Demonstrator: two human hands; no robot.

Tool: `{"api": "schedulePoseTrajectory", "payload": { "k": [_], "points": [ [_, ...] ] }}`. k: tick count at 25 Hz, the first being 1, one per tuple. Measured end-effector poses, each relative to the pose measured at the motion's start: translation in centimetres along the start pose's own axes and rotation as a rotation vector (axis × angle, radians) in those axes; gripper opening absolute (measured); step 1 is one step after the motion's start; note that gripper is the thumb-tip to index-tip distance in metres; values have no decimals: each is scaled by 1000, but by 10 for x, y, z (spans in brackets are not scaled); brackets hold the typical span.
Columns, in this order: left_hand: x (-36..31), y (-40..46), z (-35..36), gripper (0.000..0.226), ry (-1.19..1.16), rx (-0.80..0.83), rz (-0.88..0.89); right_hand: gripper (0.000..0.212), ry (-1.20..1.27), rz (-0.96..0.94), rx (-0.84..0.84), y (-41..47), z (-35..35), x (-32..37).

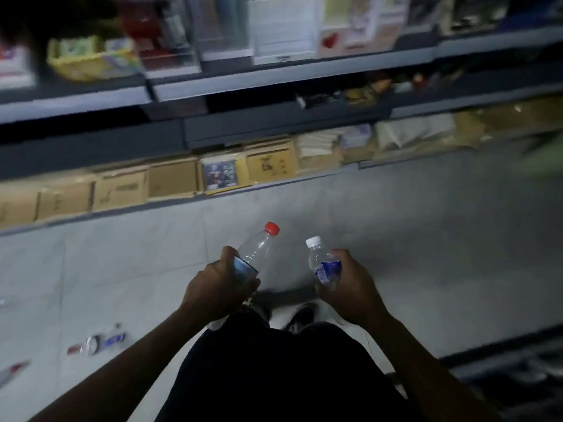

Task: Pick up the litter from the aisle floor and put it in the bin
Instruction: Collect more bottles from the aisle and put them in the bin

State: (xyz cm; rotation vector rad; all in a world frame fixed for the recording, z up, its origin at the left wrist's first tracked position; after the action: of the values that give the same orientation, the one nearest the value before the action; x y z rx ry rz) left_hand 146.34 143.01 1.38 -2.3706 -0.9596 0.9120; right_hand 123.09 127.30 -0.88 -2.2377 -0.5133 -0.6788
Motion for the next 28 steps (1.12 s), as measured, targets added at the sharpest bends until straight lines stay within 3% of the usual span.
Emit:
{"api": "schedulePoseTrajectory", "payload": {
  "k": [7, 17, 23, 28],
  "points": [
    [-108, 27, 38, 69, 295, 206, 342, 63, 255, 277, -321, -97, -22, -93],
    [-223, 32, 80, 64, 586, 420, 696, 63, 480, 620, -676, -198, 32, -126],
    [-297, 6, 130, 67, 643, 487, 840, 64, 632, 707, -774, -237, 31, -173],
    [-325, -5, 175, 66, 652, 531, 772, 63, 645, 701, -755, -243, 2, -226]
  ]
}}
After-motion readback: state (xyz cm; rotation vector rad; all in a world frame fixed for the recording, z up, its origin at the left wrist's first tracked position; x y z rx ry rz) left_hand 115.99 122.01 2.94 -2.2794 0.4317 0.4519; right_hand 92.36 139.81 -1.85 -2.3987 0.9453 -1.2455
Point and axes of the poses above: each hand's wrist, its own y-axis towards the middle knuckle, its own z-axis out of the palm, x = y × z, the point moved 2 cm from there along y, towards the middle knuckle, and after that the axes turned 7 degrees about x, right-handed, at the moved point
